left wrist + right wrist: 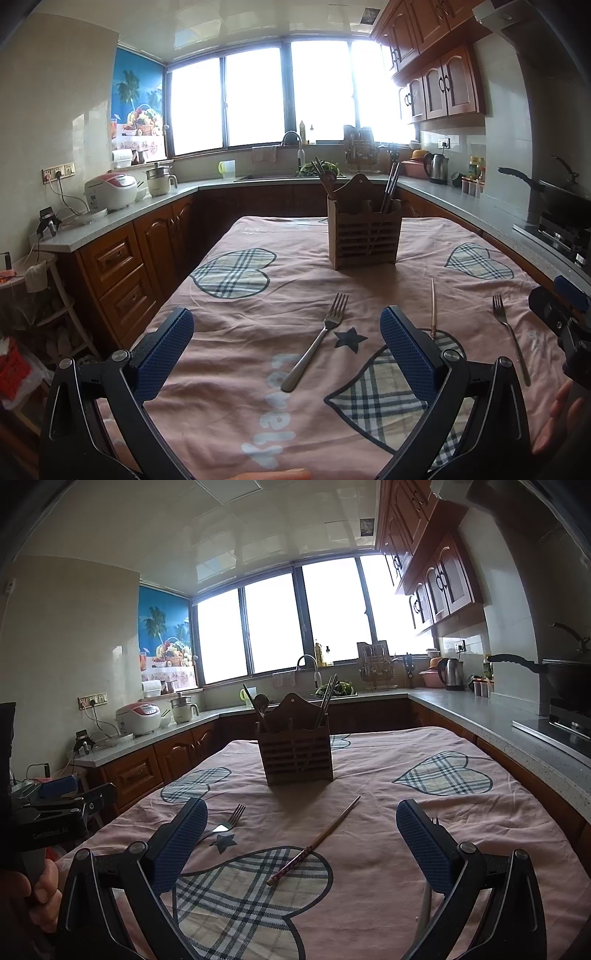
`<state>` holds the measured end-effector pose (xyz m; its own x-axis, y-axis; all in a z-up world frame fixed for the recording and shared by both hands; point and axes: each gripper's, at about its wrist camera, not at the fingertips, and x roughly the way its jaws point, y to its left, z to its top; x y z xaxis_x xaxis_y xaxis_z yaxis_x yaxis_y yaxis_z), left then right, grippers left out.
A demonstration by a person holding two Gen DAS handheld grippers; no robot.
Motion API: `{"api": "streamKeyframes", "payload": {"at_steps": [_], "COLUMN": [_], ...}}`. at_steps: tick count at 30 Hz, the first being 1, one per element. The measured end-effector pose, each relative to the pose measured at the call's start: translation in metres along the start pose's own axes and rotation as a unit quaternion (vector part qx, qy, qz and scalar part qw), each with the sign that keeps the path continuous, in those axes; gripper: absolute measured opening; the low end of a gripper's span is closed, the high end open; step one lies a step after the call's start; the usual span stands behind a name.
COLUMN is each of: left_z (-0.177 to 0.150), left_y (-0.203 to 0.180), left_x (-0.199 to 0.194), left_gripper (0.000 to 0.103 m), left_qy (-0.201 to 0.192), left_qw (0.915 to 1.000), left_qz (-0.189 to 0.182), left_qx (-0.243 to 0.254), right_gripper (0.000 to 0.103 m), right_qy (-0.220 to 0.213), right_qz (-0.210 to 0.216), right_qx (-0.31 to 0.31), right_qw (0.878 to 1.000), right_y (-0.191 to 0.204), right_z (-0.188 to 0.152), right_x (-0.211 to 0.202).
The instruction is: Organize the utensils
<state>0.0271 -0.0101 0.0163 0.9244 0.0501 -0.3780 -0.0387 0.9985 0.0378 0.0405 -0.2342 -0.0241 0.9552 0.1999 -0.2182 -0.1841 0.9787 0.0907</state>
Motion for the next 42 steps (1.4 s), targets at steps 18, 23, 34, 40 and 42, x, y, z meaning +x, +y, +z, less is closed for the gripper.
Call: {"api": "streamKeyframes", "payload": {"at_steps": [18,23,34,40,42], "left_z": [0.0006,0.0002,-0.0014,-0.0007,-0.0006], "left_y": [-0.0001,-0.0004,0.0000,0.0004,0.0003], "left_x": [-0.0007,0.0002,0.0001,0.0000,-0.0001], "left_gripper": [0.103,0.103,0.103,0.103,0.103], "left_qy": [0.001,0.002,0.001,0.001,0.001], "left_qw": [1.0000,1.0000,1.0000,1.0000,1.0000], "left_qz": [-0.001,-0.001,0.001,0.001,0.001], "left_qx": [0.001,0.002,0.000,-0.001,-0.001], "right_gripper": [0.103,0.103,0.103,0.103,0.103], "right_qy": [0.002,0.003,0.000,0.001,0.001], "right_qz": [0.003,0.003,0.004,0.005,0.006], "right_qx": [-0.004,-0.004,-0.004,-0.004,-0.005], "right_qw": [1.000,1.000,1.000,1.000,1.000], "right_y": [0.0019,0.0022,0.0030,0.0036,0.0045], "right_z": [-0.0001,0.0002,0.0013,0.0012,0.0015], "right_x": [0.0016,0.0016,0.0000,-0.0002,-0.0006]}}
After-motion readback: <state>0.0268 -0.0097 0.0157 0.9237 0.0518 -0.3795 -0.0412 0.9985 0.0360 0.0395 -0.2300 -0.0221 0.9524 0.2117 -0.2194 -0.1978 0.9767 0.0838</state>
